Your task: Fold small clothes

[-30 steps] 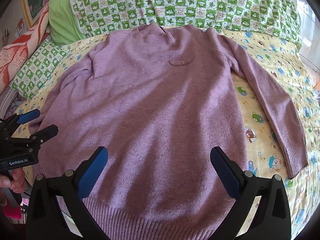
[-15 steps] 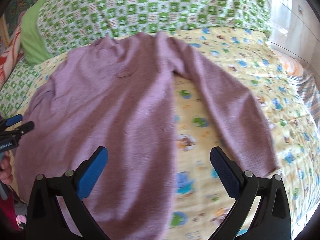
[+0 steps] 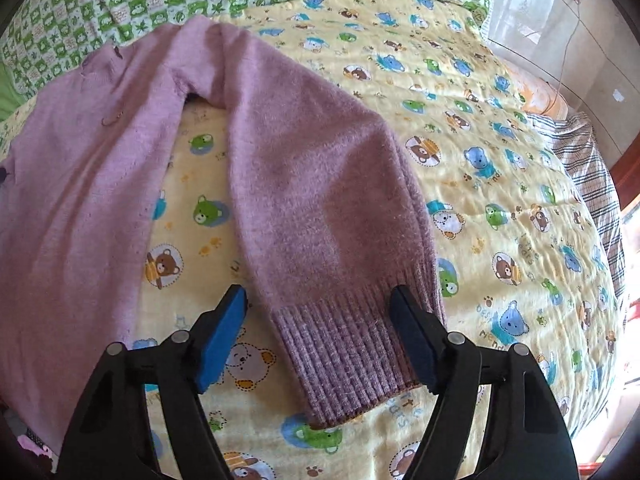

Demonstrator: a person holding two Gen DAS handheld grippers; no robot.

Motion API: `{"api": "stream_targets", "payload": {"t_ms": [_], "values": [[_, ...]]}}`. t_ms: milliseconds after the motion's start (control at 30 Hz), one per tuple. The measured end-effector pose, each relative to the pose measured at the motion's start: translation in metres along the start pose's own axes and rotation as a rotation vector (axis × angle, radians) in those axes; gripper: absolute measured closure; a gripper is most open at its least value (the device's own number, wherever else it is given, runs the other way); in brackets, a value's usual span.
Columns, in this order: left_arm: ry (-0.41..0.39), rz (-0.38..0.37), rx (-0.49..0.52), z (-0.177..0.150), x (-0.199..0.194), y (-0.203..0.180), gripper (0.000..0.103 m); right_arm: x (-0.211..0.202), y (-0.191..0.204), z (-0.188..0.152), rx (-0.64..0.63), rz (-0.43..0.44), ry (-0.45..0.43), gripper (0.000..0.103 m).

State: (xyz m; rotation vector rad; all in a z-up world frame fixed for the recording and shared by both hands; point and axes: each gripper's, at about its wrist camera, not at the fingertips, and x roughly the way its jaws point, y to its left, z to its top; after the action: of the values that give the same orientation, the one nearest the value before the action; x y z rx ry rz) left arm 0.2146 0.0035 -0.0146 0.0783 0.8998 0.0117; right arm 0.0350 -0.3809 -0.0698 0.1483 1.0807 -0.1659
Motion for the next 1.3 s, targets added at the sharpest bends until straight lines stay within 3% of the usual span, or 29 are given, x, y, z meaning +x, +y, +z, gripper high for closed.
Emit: {"api": "stream_targets", "payload": {"t_ms": [67, 100, 133, 167, 300, 433, 567, 733, 867, 967, 1000, 1067, 1133, 1300], "values": [[0.021, 0.010, -0.006, 0.001, 0.009, 0.002, 0.009, 0.006, 0.000, -0.001, -0.028, -0.010, 0.017, 0.062], [0.026, 0.009, -0.016, 0.003, 0.013, 0.004, 0.009, 0.007, -0.001, 0.000, -0.030, -0.002, 0.024, 0.070], [0.033, 0.004, -0.029, 0.004, 0.016, 0.007, 0.009, 0.006, -0.002, 0.003, -0.021, 0.015, 0.025, 0.089], [0.054, -0.002, -0.041, 0.002, 0.021, 0.008, 0.009, 0.003, -0.005, 0.006, -0.005, 0.041, 0.023, 0.096], [0.080, -0.023, -0.076, -0.002, 0.023, 0.013, 0.009, -0.022, 0.004, 0.042, 0.072, 0.279, -0.041, 0.097], [0.078, -0.052, -0.111, -0.008, 0.009, 0.021, 0.009, -0.048, 0.044, 0.086, 0.117, 0.536, -0.110, 0.097], [0.083, -0.094, -0.155, -0.019, -0.007, 0.031, 0.009, -0.051, 0.117, 0.138, 0.113, 0.771, -0.120, 0.097], [0.098, -0.101, -0.161, -0.032, -0.018, 0.034, 0.009, -0.036, 0.231, 0.182, -0.005, 0.919, -0.089, 0.097], [0.112, -0.100, -0.169, -0.032, -0.015, 0.037, 0.009, 0.004, 0.301, 0.193, -0.038, 0.948, 0.035, 0.094], [0.127, -0.106, -0.189, -0.029, -0.005, 0.041, 0.009, 0.029, 0.317, 0.186, -0.026, 0.893, 0.124, 0.089], [0.131, -0.110, -0.194, -0.028, -0.002, 0.042, 0.009, 0.033, 0.316, 0.184, -0.011, 0.894, 0.135, 0.087], [0.140, -0.123, -0.196, -0.024, 0.005, 0.040, 0.009, 0.034, 0.303, 0.178, 0.025, 0.914, 0.127, 0.069], [0.147, -0.115, -0.180, -0.021, 0.012, 0.037, 0.009, 0.033, 0.285, 0.175, 0.051, 0.906, 0.097, 0.061], [0.141, -0.093, -0.126, -0.002, 0.029, 0.029, 0.009, 0.020, 0.230, 0.173, 0.109, 0.860, 0.028, 0.061]]}}
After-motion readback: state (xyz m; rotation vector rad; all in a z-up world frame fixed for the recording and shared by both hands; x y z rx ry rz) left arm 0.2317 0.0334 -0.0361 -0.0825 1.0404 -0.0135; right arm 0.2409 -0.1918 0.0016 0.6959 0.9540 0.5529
